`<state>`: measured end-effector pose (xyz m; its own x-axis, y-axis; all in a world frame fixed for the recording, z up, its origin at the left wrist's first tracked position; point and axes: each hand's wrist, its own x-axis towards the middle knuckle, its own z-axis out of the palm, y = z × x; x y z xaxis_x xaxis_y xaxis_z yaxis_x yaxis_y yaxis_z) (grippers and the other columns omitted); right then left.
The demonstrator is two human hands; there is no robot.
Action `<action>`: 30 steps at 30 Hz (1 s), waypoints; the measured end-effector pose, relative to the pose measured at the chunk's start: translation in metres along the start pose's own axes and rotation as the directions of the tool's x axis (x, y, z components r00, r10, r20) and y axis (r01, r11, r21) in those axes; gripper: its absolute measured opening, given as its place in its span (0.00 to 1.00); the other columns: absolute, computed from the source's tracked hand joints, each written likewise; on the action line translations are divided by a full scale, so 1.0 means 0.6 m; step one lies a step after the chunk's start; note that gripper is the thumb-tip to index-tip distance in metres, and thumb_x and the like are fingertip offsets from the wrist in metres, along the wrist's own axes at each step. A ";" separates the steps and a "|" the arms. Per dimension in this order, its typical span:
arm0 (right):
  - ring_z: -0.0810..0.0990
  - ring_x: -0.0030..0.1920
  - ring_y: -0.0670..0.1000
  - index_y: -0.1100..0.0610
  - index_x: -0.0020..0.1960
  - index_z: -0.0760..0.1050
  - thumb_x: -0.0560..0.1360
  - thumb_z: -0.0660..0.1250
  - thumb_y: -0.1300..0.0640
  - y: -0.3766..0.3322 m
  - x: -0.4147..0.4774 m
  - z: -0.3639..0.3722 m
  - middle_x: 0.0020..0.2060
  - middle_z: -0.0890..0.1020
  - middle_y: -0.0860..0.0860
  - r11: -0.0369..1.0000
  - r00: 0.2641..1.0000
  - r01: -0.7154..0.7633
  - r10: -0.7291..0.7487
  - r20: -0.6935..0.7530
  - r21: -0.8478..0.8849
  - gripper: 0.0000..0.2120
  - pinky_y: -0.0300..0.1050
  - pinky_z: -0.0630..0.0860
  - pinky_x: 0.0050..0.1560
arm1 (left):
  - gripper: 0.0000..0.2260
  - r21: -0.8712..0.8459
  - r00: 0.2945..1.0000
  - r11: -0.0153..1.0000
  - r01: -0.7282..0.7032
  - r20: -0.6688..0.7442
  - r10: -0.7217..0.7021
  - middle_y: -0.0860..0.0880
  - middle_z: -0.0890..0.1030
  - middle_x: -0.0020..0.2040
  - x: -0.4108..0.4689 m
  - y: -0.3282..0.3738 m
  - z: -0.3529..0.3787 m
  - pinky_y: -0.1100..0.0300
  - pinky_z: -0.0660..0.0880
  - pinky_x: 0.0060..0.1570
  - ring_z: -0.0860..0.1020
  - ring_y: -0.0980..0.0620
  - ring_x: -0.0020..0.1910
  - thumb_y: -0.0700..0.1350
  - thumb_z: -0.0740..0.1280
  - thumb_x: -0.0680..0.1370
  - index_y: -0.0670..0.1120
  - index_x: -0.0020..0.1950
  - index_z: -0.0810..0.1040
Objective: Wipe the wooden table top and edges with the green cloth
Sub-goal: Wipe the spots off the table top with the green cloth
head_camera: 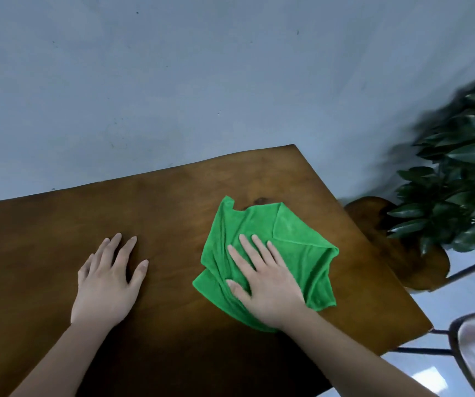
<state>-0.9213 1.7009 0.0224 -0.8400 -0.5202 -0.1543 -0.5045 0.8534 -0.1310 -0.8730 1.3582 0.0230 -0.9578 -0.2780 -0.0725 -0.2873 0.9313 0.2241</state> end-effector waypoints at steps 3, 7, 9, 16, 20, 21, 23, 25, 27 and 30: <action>0.31 0.87 0.48 0.39 0.89 0.38 0.85 0.37 0.27 0.041 -0.039 -0.006 0.88 0.37 0.44 0.997 0.997 0.075 -0.075 0.008 0.001 0.36 0.57 0.38 0.88 | 0.36 -0.021 1.000 1.000 0.003 0.027 -0.002 0.52 0.54 0.90 0.002 0.000 -0.006 0.39 0.50 0.86 0.48 0.48 0.89 0.71 0.49 0.83 0.59 0.89 0.57; 0.34 0.87 0.45 0.37 0.89 0.41 0.84 0.38 0.25 0.135 -0.055 -0.016 0.88 0.39 0.42 0.999 0.999 -0.034 0.035 -0.034 0.043 0.36 0.56 0.42 0.88 | 0.36 -0.056 0.999 0.998 0.002 0.050 0.001 0.53 0.57 0.89 -0.002 0.027 -0.019 0.37 0.53 0.85 0.51 0.48 0.89 0.71 0.53 0.82 0.58 0.88 0.62; 0.35 0.87 0.45 0.36 0.88 0.42 0.84 0.38 0.24 0.183 -0.054 -0.021 0.88 0.39 0.41 0.995 0.996 -0.081 0.084 -0.040 0.064 0.36 0.56 0.42 0.88 | 0.34 -0.066 0.999 0.997 -0.031 0.036 0.033 0.53 0.60 0.88 -0.008 0.062 -0.021 0.36 0.55 0.84 0.55 0.48 0.88 0.70 0.56 0.82 0.58 0.86 0.64; 0.37 0.88 0.46 0.37 0.89 0.43 0.84 0.40 0.23 0.316 -0.055 -0.030 0.89 0.42 0.43 0.992 0.993 -0.083 0.091 -0.078 0.100 0.37 0.56 0.42 0.88 | 0.31 -0.084 0.995 0.992 -0.096 0.028 0.098 0.55 0.62 0.87 0.003 0.245 0.018 0.39 0.59 0.84 0.60 0.48 0.86 0.66 0.59 0.84 0.58 0.86 0.64; 0.36 0.88 0.48 0.38 0.89 0.43 0.84 0.40 0.24 0.384 -0.049 -0.028 0.89 0.41 0.44 0.989 0.992 -0.069 0.082 -0.094 0.131 0.38 0.57 0.43 0.88 | 0.29 -0.099 0.995 0.991 -0.092 0.015 0.094 0.54 0.61 0.87 0.019 0.358 0.059 0.40 0.59 0.84 0.59 0.49 0.87 0.64 0.61 0.85 0.58 0.86 0.64; 0.36 0.88 0.48 0.39 0.89 0.43 0.84 0.40 0.24 0.398 -0.044 -0.027 0.89 0.40 0.44 0.988 0.993 -0.063 0.077 -0.094 0.144 0.38 0.57 0.44 0.88 | 0.29 -0.096 0.995 0.991 -0.094 0.006 0.095 0.54 0.61 0.87 0.026 0.383 0.067 0.40 0.59 0.84 0.58 0.48 0.87 0.63 0.61 0.86 0.58 0.86 0.65; 0.35 0.88 0.47 0.39 0.89 0.44 0.84 0.42 0.24 0.423 -0.031 -0.025 0.89 0.40 0.43 0.977 0.990 -0.068 0.090 -0.104 0.203 0.38 0.57 0.50 0.88 | 0.28 -0.079 0.996 0.993 -0.090 -0.016 0.089 0.53 0.61 0.88 0.042 0.428 0.083 0.40 0.58 0.84 0.58 0.48 0.87 0.62 0.61 0.86 0.57 0.86 0.66; 0.36 0.88 0.47 0.40 0.89 0.45 0.84 0.45 0.25 0.442 -0.019 -0.025 0.88 0.39 0.41 0.958 0.987 -0.085 0.119 -0.108 0.273 0.38 0.55 0.60 0.86 | 0.27 -0.073 0.997 0.995 -0.074 -0.043 0.071 0.52 0.61 0.88 0.061 0.465 0.093 0.41 0.57 0.84 0.57 0.48 0.88 0.61 0.61 0.87 0.56 0.86 0.66; 0.40 0.88 0.47 0.41 0.89 0.44 0.85 0.49 0.27 0.457 -0.006 -0.025 0.88 0.37 0.39 0.929 0.987 -0.097 0.135 -0.082 0.357 0.38 0.55 0.70 0.78 | 0.27 -0.069 0.997 0.996 -0.058 -0.056 0.054 0.52 0.61 0.88 0.081 0.495 0.099 0.41 0.57 0.84 0.57 0.48 0.88 0.61 0.60 0.87 0.57 0.86 0.65; 0.54 0.88 0.52 0.41 0.89 0.43 0.86 0.52 0.30 0.471 0.016 -0.023 0.89 0.39 0.41 0.863 0.986 -0.111 0.159 -0.056 0.492 0.37 0.57 0.75 0.74 | 0.27 -0.057 0.998 0.998 -0.026 -0.064 0.023 0.52 0.61 0.88 0.107 0.524 0.107 0.41 0.56 0.84 0.58 0.48 0.87 0.63 0.57 0.87 0.57 0.86 0.65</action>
<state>-1.0747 1.9378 -0.0025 -0.9192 -0.3756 -0.1183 -0.2440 0.7789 -0.5778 -1.0242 1.6481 0.0262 -0.9624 -0.2715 -0.0050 -0.2619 0.9232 0.2811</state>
